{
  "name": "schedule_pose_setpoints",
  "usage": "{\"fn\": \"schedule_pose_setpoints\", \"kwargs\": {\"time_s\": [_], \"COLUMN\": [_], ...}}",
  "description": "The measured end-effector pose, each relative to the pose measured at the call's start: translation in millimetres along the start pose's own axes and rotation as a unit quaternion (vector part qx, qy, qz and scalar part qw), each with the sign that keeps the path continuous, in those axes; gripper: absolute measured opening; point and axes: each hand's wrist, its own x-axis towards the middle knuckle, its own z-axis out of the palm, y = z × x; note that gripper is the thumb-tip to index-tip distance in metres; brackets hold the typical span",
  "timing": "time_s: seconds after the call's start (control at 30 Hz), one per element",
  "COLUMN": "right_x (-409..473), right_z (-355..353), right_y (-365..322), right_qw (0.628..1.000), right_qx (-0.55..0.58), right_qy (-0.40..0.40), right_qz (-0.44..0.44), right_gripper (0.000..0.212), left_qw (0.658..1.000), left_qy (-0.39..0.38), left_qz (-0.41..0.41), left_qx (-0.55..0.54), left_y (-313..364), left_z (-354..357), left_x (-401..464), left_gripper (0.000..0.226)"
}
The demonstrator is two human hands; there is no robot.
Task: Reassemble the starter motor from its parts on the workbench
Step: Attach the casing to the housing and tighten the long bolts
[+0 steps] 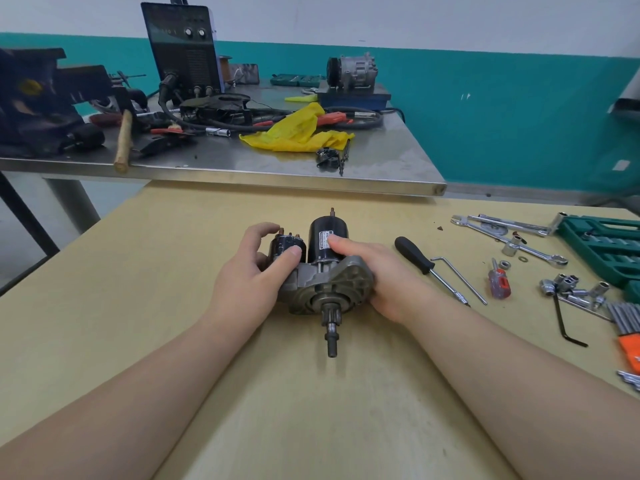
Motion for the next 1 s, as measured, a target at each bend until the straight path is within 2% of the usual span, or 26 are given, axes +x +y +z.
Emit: {"fn": "schedule_pose_setpoints", "kwargs": {"time_s": [0.1,0.2,0.27,0.33,0.43,0.67,0.77,0.83,0.87,0.9,0.97,1.0], "right_x": [2.0,3.3,6.0,8.6,11.7,10.1,4.9,2.9,3.5,3.9,4.7,5.2], "right_z": [-0.9,-0.2,-1.1,-2.7,-3.2,-10.4,-16.7,-20.3,-24.6,-30.2,-40.6,-45.1], "right_y": [-2.5,-4.6,-3.5,-2.1,-0.1,3.4,-2.1,-6.5,-6.7,-7.0,-5.1,-3.1], "right_qw": [0.997,0.987,0.981,0.978,0.979,0.975,0.971,0.964,0.945,0.907,0.791,0.75], "right_qx": [-0.061,-0.144,-0.167,-0.174,-0.164,-0.19,-0.195,-0.217,-0.274,-0.372,-0.579,-0.636], "right_qy": [0.046,0.077,0.096,0.114,0.12,0.117,0.128,0.132,0.14,0.147,0.128,0.111], "right_qz": [-0.004,0.013,0.019,0.022,0.021,0.001,-0.043,-0.084,-0.107,-0.13,-0.149,-0.146], "right_gripper": [0.067,0.099,0.103,0.092,0.062,0.049,0.05,0.037,0.029,0.026,0.036,0.038], "left_qw": [1.0,1.0,1.0,1.0,1.0,0.998,0.984,0.969,0.959,0.945,0.916,0.911], "left_qy": [-0.002,-0.005,-0.009,-0.012,-0.018,-0.053,-0.072,-0.079,-0.095,-0.116,-0.159,-0.174], "left_qz": [0.0,-0.009,-0.015,-0.015,-0.012,0.021,0.096,0.168,0.207,0.249,0.31,0.315], "left_qx": [-0.012,-0.009,-0.004,0.004,0.012,0.041,0.129,0.163,0.168,0.176,0.198,0.198], "left_y": [-2.2,-4.5,-6.2,-7.2,-6.9,-2.2,-2.9,-2.4,-1.3,-1.3,-3.5,-4.3], "left_z": [4.0,6.2,6.0,5.5,4.8,-4.4,-20.2,-35.6,-42.6,-48.0,-51.7,-50.8], "left_x": [1.9,4.4,5.5,6.1,6.3,7.2,9.0,12.2,14.0,15.7,18.7,19.0], "left_gripper": [0.045,0.04,0.039,0.038,0.038,0.038,0.048,0.052,0.053,0.056,0.064,0.067]}}
